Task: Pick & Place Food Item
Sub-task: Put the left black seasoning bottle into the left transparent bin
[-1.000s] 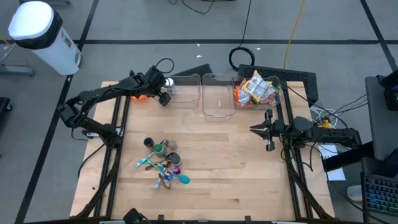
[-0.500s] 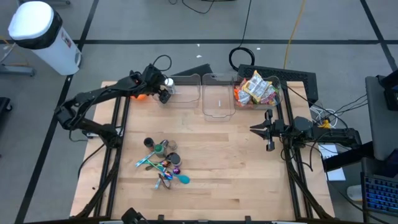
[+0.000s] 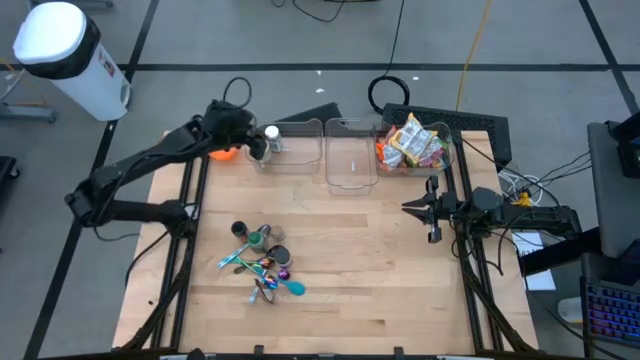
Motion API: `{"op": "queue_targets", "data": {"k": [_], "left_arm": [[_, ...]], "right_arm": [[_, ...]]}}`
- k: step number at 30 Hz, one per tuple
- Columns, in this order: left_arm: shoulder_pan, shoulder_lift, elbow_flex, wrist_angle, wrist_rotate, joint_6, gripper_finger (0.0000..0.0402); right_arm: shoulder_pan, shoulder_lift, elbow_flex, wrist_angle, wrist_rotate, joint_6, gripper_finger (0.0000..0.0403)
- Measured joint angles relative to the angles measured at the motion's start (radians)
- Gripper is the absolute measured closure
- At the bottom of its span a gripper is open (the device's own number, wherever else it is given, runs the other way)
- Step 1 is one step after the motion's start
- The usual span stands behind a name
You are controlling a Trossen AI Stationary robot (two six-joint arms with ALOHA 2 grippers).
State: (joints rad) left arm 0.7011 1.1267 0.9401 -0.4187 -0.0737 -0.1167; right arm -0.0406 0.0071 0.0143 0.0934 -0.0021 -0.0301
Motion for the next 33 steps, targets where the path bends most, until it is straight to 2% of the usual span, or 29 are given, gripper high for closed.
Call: {"op": "queue_targets", "data": {"k": [13,24,33], "left_arm": [[-0.146,-0.042,0.0,0.302,0.211,-0.028,0.0081],[-0.259,-0.041,0.0,0.392,0.204,-0.018,0.0098],[-0.299,-0.04,0.0,0.393,0.204,-0.024,0.0081]], "right_arm": [[0.0,0.0,0.0,0.0,0.0,0.0,0.036],[0.0,0.0,0.0,0.0,0.0,0.0,0.036],[0.0,0.0,0.0,0.0,0.0,0.0,0.036]]}}
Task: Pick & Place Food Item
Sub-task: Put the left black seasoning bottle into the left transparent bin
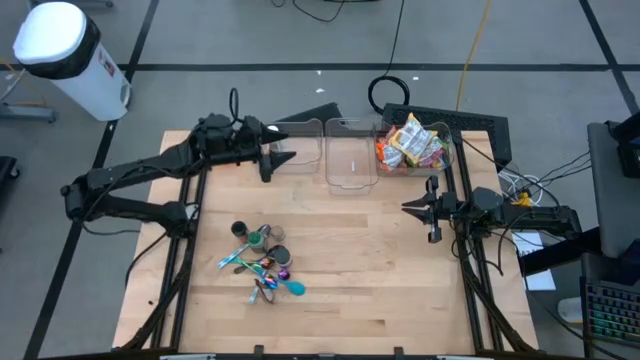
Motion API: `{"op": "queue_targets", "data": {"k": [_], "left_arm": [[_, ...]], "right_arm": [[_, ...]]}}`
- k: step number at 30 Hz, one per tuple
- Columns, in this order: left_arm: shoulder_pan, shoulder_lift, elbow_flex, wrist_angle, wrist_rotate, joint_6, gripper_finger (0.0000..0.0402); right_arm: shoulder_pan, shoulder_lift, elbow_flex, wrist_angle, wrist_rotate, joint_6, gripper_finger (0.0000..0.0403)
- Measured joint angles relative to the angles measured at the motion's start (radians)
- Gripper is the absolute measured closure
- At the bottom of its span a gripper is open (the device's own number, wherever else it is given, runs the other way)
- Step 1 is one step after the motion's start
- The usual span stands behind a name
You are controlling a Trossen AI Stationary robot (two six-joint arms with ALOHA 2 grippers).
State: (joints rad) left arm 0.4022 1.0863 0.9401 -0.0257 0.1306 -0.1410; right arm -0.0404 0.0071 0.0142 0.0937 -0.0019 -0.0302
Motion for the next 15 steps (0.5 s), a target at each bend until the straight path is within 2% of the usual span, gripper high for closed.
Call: {"op": "queue_targets", "data": {"k": [15], "left_arm": [[-0.122,0.0,0.0,0.031,0.01,0.045,0.0098]], "right_arm": [[0.0,0.0,0.0,0.0,0.0,0.0,0.036]]}}
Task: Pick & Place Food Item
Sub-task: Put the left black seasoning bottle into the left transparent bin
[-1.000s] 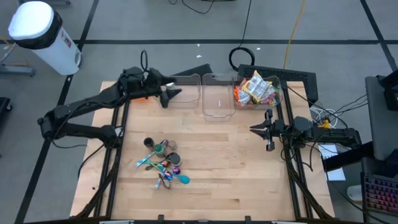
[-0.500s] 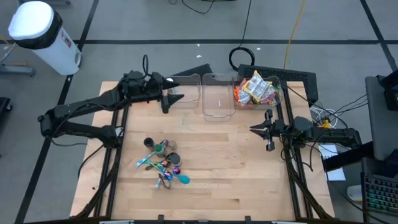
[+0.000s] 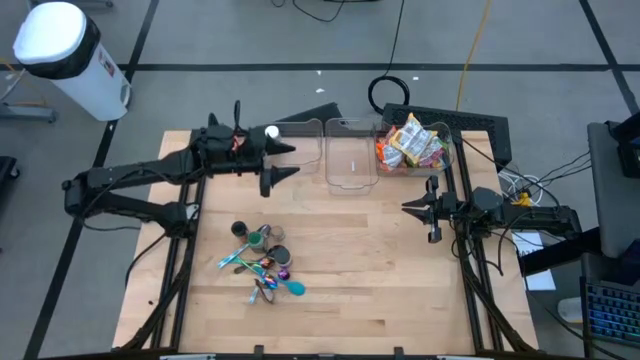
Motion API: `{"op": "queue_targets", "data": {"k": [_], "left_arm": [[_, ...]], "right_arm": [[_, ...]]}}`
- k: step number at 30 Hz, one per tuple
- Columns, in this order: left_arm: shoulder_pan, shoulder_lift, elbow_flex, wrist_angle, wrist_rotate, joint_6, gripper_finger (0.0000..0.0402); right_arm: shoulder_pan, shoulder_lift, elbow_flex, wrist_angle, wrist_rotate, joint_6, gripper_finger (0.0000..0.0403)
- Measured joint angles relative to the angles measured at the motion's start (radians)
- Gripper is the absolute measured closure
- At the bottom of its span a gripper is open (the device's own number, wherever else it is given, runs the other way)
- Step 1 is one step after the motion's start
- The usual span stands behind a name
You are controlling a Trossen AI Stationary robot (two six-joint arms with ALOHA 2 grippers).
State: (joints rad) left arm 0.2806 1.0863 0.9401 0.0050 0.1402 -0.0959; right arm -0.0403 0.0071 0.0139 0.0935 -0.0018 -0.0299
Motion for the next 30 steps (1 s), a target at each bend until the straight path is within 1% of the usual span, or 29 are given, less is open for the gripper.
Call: {"op": "queue_targets", "data": {"k": [7,10,13,16,17,19,21,23,25,30], "left_arm": [[-0.052,0.0,0.0,0.001,0.002,0.005,0.0089],[-0.084,0.0,0.0,0.001,0.043,-0.022,0.0087],[-0.143,0.0,0.0,0.001,0.067,-0.039,0.0091],[-0.218,0.0,0.0,-0.004,0.062,0.002,0.0093],[-0.243,0.0,0.0,-0.01,0.042,0.018,0.0092],[-0.291,0.0,0.002,-0.037,-0.034,0.041,0.0085],[-0.334,0.001,0.027,-0.112,-0.134,0.045,0.0075],[-0.369,0.005,0.067,-0.214,-0.207,0.039,0.0065],[-0.399,0.022,0.109,-0.29,-0.235,0.018,0.0056],[-0.474,0.079,0.206,-0.483,-0.244,-0.079,0.0049]], "right_arm": [[0.0,0.0,0.0,0.0,0.0,0.0,0.036],[0.0,0.0,0.0,0.0,0.0,0.0,0.036],[0.0,0.0,0.0,0.0,0.0,0.0,0.036],[0.0,0.0,0.0,0.0,0.0,0.0,0.036],[0.0,0.0,0.0,0.0,0.0,0.0,0.036],[0.0,0.0,0.0,0.0,0.0,0.0,0.036],[0.0,0.0,0.0,0.0,0.0,0.0,0.036],[0.0,0.0,0.0,0.0,0.0,0.0,0.036],[0.0,0.0,0.0,0.0,0.0,0.0,0.036],[0.0,0.0,0.0,0.0,0.0,0.0,0.036]]}}
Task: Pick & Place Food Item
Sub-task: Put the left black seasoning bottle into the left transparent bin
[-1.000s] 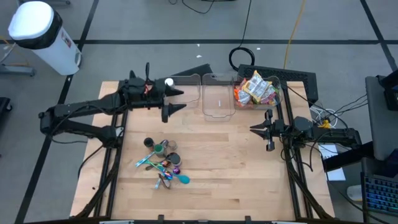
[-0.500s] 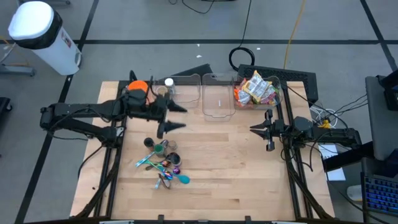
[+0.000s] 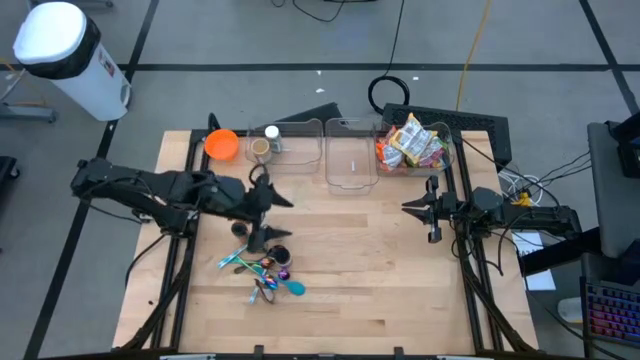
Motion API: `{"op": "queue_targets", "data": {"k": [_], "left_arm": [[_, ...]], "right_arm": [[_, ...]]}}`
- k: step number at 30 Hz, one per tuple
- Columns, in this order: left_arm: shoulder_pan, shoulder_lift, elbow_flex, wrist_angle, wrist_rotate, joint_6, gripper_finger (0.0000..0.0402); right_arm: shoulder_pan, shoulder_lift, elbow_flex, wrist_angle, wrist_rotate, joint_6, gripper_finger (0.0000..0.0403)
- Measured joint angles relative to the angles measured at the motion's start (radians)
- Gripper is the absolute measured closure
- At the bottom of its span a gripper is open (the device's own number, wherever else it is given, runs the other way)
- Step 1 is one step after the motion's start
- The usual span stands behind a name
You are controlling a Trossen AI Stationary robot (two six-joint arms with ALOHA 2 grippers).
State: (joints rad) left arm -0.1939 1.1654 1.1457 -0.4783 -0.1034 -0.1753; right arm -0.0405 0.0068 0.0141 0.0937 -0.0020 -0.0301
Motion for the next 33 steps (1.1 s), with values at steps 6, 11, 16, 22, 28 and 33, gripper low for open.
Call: {"op": "queue_targets", "data": {"k": [6,11,16,22,28,33], "left_arm": [[-0.065,0.055,0.045,-0.27,-0.054,-0.202,0.0064],[-0.105,0.06,0.036,-0.448,-0.054,-0.435,0.0081],[-0.127,0.06,0.021,-0.612,-0.061,-0.614,0.01],[-0.128,0.06,0.021,-0.793,-0.168,-0.815,0.0125],[-0.088,0.06,0.021,-0.935,-0.134,-1.044,0.0144],[-0.061,0.059,0.008,-0.938,-0.093,-1.109,0.0146]], "right_arm": [[0.0,0.0,0.0,0.0,0.0,0.0,0.036],[0.0,0.0,0.0,0.0,0.0,0.0,0.036],[0.0,0.0,0.0,0.0,0.0,0.0,0.036],[0.0,0.0,0.0,0.0,0.0,0.0,0.036],[0.0,0.0,0.0,0.0,0.0,0.0,0.036],[0.0,0.0,0.0,0.0,0.0,0.0,0.036]]}}
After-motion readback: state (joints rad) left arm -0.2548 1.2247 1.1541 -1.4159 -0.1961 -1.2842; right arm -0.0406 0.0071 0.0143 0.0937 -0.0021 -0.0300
